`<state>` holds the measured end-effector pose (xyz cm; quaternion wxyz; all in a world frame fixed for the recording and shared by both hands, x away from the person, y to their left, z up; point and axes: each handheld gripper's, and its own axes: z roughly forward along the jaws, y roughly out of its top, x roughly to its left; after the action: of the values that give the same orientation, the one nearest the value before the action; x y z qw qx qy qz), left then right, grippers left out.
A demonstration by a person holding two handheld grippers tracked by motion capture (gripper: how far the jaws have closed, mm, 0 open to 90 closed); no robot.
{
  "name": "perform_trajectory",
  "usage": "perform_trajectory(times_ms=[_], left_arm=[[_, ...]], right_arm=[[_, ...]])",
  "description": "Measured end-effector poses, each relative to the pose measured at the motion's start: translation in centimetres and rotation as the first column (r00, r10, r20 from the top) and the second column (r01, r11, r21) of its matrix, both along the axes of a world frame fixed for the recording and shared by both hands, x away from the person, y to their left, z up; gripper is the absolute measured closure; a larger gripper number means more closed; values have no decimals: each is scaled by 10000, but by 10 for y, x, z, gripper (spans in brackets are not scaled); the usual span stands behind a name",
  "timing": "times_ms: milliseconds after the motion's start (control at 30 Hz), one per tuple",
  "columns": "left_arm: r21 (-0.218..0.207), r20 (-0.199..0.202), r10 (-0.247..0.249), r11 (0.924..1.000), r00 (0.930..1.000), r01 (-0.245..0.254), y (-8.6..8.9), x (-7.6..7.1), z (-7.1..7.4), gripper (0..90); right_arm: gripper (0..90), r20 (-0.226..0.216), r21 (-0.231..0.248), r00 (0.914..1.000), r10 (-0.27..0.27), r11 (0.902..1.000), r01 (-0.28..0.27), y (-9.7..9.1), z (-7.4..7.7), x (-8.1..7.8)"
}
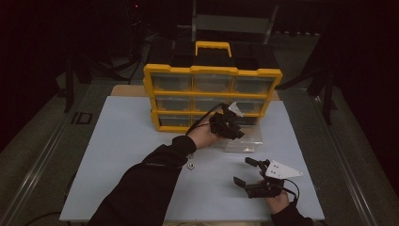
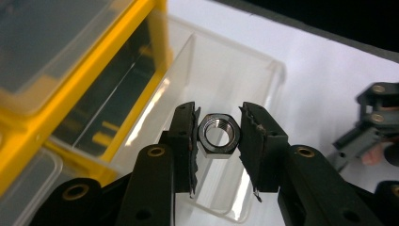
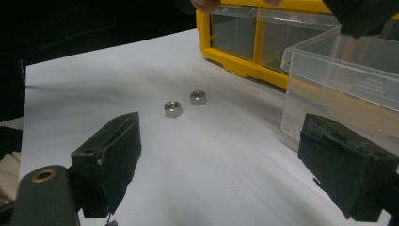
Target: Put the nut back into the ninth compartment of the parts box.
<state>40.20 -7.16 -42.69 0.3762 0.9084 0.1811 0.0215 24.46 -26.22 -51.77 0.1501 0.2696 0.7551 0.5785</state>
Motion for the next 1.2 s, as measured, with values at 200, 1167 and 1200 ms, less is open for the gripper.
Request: perform_trajectory(times_ms=[200, 1167, 1200], left_arm=[[444, -282, 280, 9987, 9992, -267, -6, 2, -7, 660], [-215, -637, 659, 9975, 9958, -674, 12, 2, 10, 138], [-248, -557, 682, 9973, 9961, -697, 15, 0, 10, 77]], right_arm=[[139, -3, -5, 10000, 20, 10000, -20, 0, 0, 0], [141, -60, -4, 10000, 79, 10000, -79, 0, 0, 0], [141, -55, -3, 9999, 85, 10000, -85, 1, 0, 0]])
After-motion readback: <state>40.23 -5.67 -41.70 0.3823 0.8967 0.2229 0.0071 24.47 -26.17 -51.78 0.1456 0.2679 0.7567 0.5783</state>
